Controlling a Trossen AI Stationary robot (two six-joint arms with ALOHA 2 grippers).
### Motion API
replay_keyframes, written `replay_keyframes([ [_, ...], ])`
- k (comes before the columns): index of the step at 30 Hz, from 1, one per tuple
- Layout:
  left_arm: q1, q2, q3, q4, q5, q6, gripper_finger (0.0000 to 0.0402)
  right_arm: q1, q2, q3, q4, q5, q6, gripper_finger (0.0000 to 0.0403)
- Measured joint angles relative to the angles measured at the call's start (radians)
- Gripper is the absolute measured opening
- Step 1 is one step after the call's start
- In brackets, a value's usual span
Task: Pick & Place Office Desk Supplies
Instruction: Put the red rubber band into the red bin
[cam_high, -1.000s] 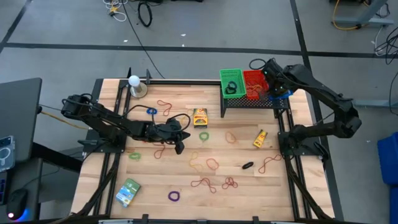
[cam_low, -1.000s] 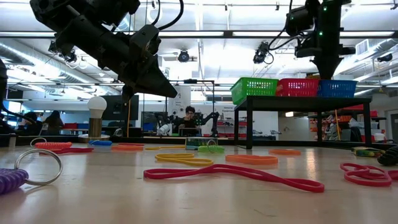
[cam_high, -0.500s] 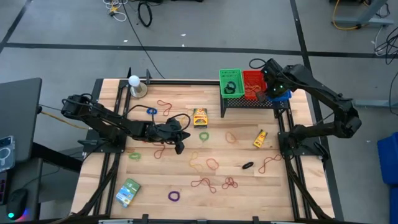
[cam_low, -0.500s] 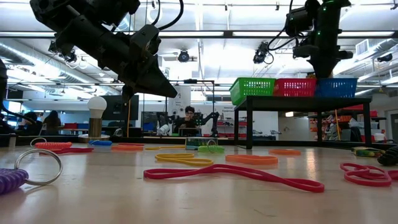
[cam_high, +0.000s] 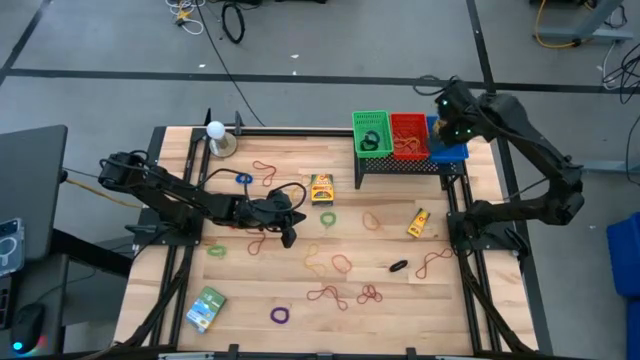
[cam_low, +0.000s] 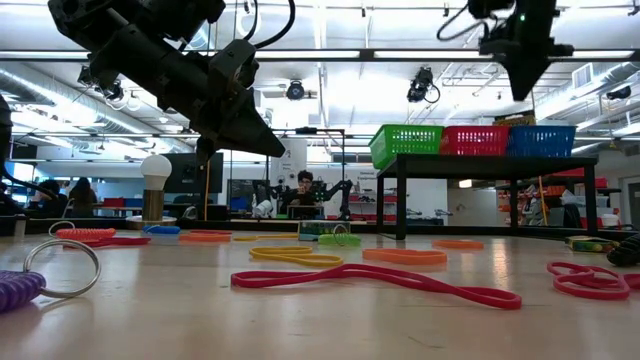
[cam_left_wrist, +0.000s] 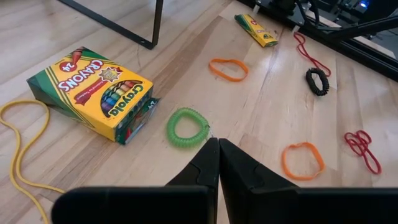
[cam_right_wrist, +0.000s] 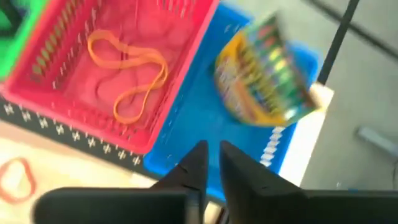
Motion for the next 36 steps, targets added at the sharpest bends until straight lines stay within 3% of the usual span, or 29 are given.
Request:
replay_keyframes([
  [5, 0.000, 0.000, 0.000, 0.000, 0.016, 0.012, 0.0012, -0.016, 0.029, 0.083, -0.002, 0.048, -0.070, 0.0123],
  [12, 0.000, 0.000, 0.000, 0.000, 0.043, 0.010, 0.0012, -0.075, 0.093, 0.086, -0.009, 0.079, -0.196, 0.0221],
  [20, 0.000, 0.000, 0.000, -0.003, 0.049, 0.003, 0.0012, -0.074, 0.093, 0.086, 0.004, 0.070, -0.217, 0.0253],
  [23, 0.000, 0.000, 0.000, -0.003, 0.049, 0.004, 0.0012, -0.058, 0.085, 0.086, -0.019, 0.035, -0.202, 0.0235],
  [26, 0.000, 0.000, 0.000, -0.002, 0.049, 0.017, 0.0012, 0.013, 0.047, 0.086, -0.009, 0.021, -0.158, 0.0190],
  [33, 0.011, 0.000, 0.000, -0.003, 0.049, -0.004, 0.0012, 0.319, -0.119, -0.018, 0.236, 0.009, 0.028, 0.0027],
  [36, 0.028, 0.000, 0.000, -0.004, 0.088, -0.022, 0.0012, 0.466, -0.181, -0.123, 0.389, 0.029, 0.093, 0.0012],
])
